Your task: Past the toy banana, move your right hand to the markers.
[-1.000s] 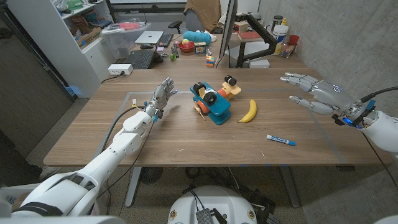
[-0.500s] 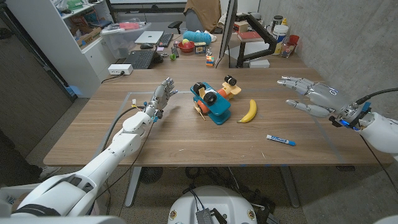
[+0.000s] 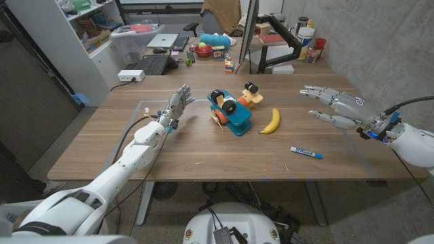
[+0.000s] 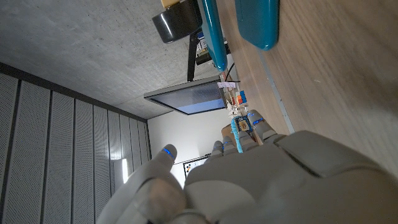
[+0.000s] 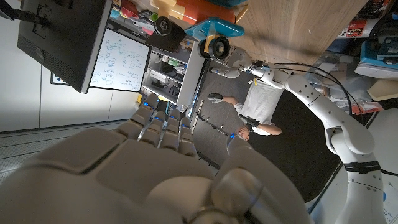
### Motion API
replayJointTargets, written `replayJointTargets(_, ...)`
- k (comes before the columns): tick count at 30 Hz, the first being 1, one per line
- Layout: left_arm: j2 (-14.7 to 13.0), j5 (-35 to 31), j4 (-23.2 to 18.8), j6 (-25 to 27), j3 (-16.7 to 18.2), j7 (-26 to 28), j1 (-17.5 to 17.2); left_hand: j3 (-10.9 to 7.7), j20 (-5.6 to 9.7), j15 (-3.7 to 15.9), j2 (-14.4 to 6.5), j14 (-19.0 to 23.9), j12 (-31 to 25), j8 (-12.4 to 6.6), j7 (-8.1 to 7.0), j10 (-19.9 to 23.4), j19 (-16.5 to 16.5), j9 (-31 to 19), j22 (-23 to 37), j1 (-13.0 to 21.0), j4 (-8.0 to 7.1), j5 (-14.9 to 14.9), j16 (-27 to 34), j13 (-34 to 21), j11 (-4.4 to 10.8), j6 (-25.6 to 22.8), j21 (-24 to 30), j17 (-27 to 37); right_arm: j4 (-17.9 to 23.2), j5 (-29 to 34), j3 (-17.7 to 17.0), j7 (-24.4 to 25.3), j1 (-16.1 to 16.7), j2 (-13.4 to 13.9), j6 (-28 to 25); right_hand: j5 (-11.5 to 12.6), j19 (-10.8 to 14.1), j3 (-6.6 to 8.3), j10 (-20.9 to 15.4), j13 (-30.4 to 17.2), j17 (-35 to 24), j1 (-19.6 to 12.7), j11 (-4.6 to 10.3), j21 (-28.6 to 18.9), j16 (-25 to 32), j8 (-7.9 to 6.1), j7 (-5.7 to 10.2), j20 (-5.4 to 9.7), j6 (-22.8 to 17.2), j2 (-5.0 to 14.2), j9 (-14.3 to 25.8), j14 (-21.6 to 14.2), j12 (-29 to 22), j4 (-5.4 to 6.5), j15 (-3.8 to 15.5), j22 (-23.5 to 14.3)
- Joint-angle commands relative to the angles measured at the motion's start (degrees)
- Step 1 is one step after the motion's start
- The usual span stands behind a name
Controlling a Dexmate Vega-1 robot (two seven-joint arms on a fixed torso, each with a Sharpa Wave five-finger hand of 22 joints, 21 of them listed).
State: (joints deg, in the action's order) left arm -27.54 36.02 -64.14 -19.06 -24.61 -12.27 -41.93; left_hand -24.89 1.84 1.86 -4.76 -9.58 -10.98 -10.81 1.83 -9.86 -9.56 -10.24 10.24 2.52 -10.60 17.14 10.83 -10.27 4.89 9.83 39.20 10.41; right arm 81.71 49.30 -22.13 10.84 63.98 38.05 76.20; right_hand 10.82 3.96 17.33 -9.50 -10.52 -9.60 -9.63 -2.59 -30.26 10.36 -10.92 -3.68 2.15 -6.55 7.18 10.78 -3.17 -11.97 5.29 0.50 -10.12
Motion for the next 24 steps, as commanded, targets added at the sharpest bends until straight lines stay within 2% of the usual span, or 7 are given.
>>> replayJointTargets(1,-0.06,-0.20,-0.27,0.06,-0.14,0.02,0.09,-0.36,4.01,0.79,-5.30,-2.16,-0.18,-0.25,-0.35,-3.27,-3.79,-0.27,0.20,-0.62,-0.02,-0.13,0.32,-0.16,0.05,8.20,-0.18,0.16,0.88,2.77,3.31,7.05,2.01,4.59,-3.94,0.22,0.51,0.03,0.33,-0.19,-0.16,0.17,-0.03,0.17,-0.12,-0.16,0.08,1.85,0.22,0.00,0.30,0.05,-0.01,0.26,-0.35,-0.05)
replayJointTargets(12,-0.18,-0.23,-0.50,0.41,-0.24,0.01,0.13,-0.38,3.98,0.69,-5.27,-2.18,-0.15,-0.26,-0.33,-3.30,-3.74,-0.27,0.20,-0.63,-0.02,-0.18,0.31,-0.16,0.01,8.15,-0.32,0.16,1.78,3.30,7.70,14.70,4.70,10.77,-9.33,0.19,0.51,-0.43,0.54,-0.19,-0.13,0.38,0.00,0.54,-0.18,-0.12,-0.02,1.90,0.41,-0.78,0.31,0.24,0.04,0.18,-0.52,0.01)
replayJointTargets(24,-0.29,-0.35,-0.98,0.70,-0.35,0.22,-0.01,-0.39,3.96,0.73,-5.27,-2.14,-0.15,-0.27,-0.36,-3.28,-3.69,-0.27,0.20,-0.65,-0.02,-0.21,0.32,-0.16,-0.11,8.13,-0.44,0.16,2.29,2.78,13.33,21.60,6.91,17.88,-15.07,0.29,0.18,-0.37,0.74,-0.20,-0.11,0.32,0.00,0.97,-0.24,-0.10,0.20,2.22,0.56,-0.55,0.31,0.50,0.09,0.17,-0.46,0.02)
